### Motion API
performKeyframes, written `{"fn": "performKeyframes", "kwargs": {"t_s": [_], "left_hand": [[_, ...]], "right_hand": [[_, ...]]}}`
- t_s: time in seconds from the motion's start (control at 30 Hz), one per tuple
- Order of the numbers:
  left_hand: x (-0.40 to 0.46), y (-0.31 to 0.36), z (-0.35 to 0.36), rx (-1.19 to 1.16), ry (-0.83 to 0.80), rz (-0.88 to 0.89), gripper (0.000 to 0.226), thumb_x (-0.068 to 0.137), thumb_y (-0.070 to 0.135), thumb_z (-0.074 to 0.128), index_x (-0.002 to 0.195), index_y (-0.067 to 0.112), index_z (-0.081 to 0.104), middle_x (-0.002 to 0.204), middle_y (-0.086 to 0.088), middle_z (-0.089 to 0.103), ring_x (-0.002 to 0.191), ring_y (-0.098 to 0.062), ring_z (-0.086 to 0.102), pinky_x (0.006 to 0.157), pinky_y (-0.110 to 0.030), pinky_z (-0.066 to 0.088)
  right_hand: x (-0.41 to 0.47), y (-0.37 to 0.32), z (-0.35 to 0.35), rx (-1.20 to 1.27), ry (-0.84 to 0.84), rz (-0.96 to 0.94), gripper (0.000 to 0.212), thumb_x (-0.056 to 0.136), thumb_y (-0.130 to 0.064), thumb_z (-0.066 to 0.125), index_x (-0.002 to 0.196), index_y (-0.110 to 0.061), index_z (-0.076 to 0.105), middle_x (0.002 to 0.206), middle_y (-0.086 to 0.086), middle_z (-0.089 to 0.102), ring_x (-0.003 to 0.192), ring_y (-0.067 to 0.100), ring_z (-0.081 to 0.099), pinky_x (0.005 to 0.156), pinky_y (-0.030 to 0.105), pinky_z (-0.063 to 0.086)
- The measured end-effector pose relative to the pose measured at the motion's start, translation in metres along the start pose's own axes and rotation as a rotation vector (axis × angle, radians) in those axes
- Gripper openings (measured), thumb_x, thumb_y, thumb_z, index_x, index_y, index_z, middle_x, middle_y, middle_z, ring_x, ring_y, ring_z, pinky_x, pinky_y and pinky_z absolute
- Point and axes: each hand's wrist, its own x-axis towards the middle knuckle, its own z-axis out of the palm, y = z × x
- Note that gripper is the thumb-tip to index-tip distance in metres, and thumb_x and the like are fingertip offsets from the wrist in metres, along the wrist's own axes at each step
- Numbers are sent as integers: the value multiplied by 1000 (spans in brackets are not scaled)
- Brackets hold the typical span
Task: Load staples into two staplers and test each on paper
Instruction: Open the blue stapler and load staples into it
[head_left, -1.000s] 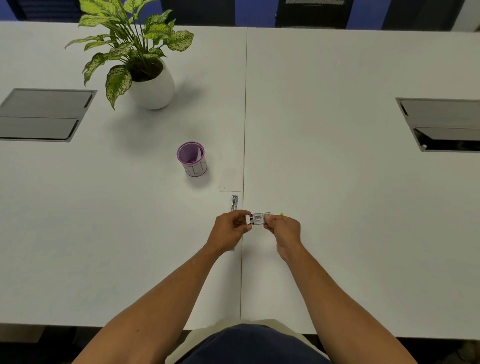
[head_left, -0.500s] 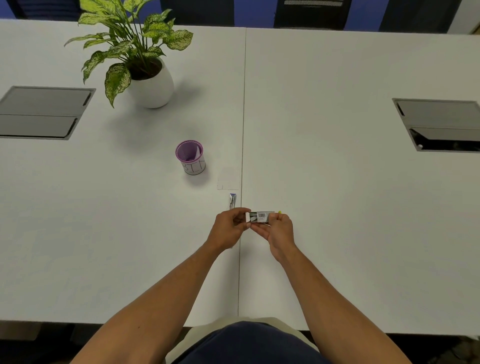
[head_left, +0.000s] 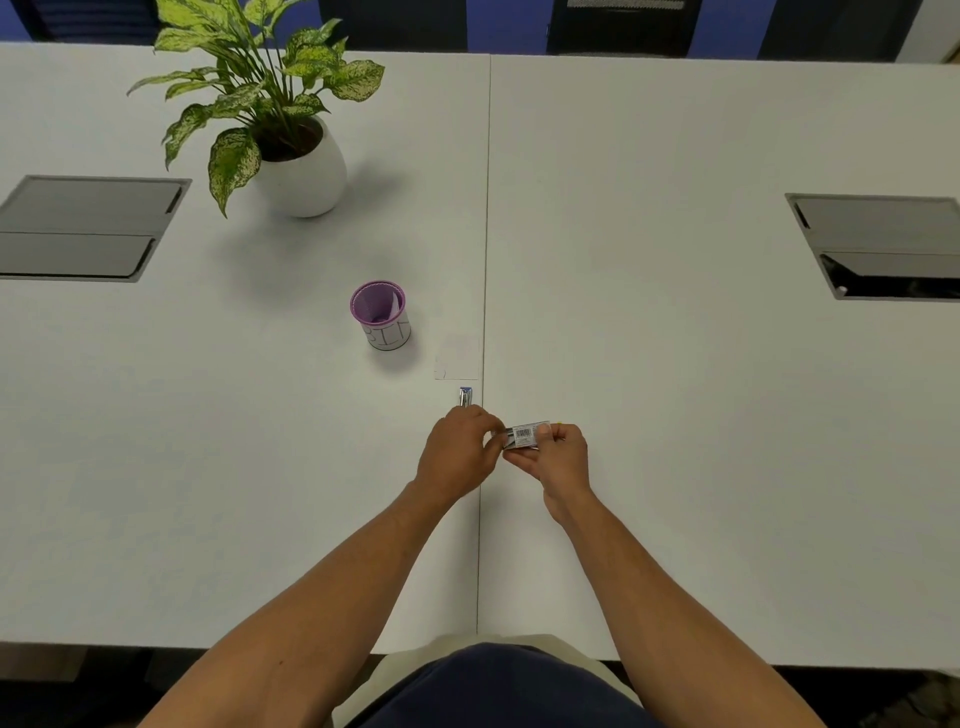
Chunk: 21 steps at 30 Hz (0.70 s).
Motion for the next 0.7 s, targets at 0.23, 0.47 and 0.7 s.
{"fn": "performKeyframes", "kwargs": {"t_s": [0.23, 0.47, 0.7], "left_hand": [[6, 6, 2, 176, -28, 52, 22, 93, 24, 55, 99, 15, 74, 97, -3, 70, 85, -26, 61, 72, -39, 50], [11, 8, 2, 264, -99, 3, 26, 94, 24, 48, 98, 15, 72, 97, -3, 66, 89, -25, 57, 68, -36, 43], [16, 9, 3, 266, -181, -13, 20, 92, 18, 48, 99, 10, 64, 102, -7, 61, 94, -24, 53, 70, -31, 35]], "right_hand": [[1, -1, 2, 47, -7, 7, 17, 104, -10, 41, 114, 2, 47, 107, 26, 63, 83, 32, 73, 70, 37, 62], [1, -3, 3, 36, -9, 24, 14, 103, -8, 41, 111, 1, 48, 104, 25, 65, 77, 28, 74, 62, 32, 61], [1, -3, 3, 48, -12, 40, 13, 103, -8, 41, 108, 1, 49, 104, 25, 64, 78, 27, 73, 60, 30, 60]]}}
